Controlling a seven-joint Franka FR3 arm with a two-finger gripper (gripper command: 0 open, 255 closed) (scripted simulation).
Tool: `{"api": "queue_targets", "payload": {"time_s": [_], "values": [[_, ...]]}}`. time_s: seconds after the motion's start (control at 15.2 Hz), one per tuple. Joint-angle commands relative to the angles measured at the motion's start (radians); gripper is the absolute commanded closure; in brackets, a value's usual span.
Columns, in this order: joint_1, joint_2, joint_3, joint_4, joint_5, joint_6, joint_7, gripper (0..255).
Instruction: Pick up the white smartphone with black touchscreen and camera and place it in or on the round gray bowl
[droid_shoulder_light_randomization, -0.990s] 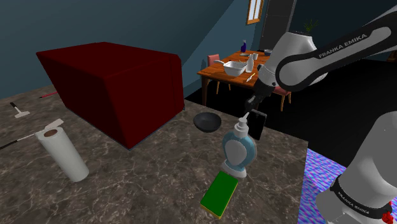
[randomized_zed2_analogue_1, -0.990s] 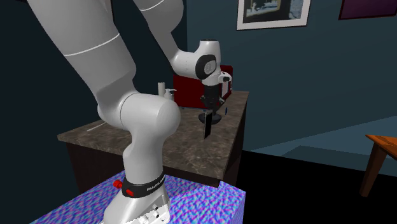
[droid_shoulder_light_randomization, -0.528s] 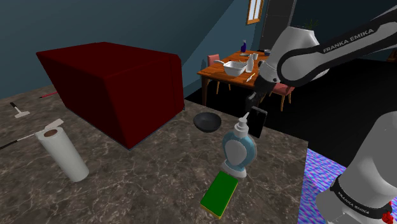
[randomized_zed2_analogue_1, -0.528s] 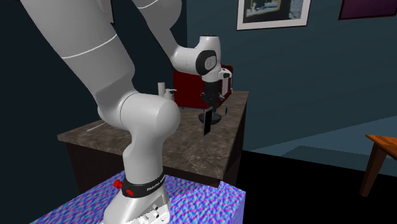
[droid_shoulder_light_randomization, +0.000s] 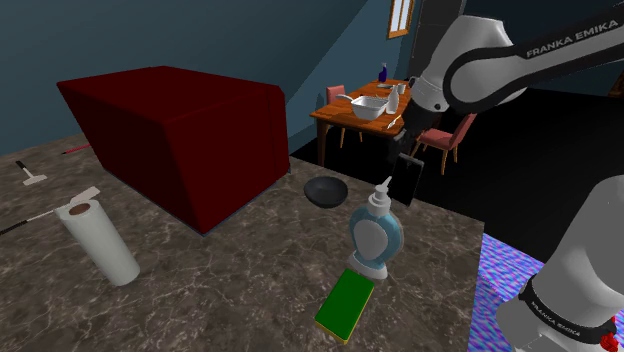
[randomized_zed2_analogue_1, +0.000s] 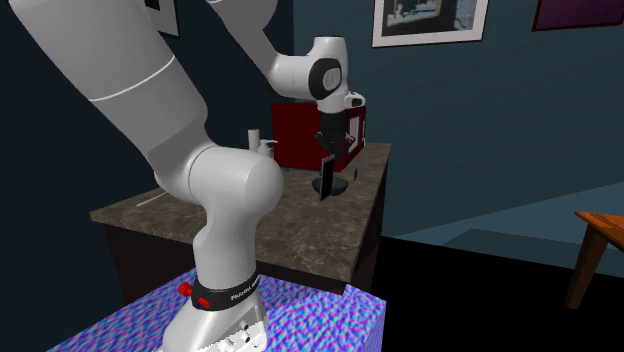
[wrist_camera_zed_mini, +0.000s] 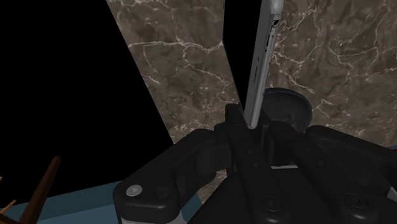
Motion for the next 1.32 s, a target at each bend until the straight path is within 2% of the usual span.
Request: {"api": "queue_targets", "payload": {"time_s": [0.0, 0.73, 1.25], "values": [[-0.001, -0.013, 0.003, 0.018, -0.002, -0.032, 0.004, 255], [-0.005, -0.058, 0.015, 0.125, -0.006, -0.183, 0.019, 255], [0.046, 0.226, 0.076, 0.415, 0.025, -0.185, 0.102, 255]]}}
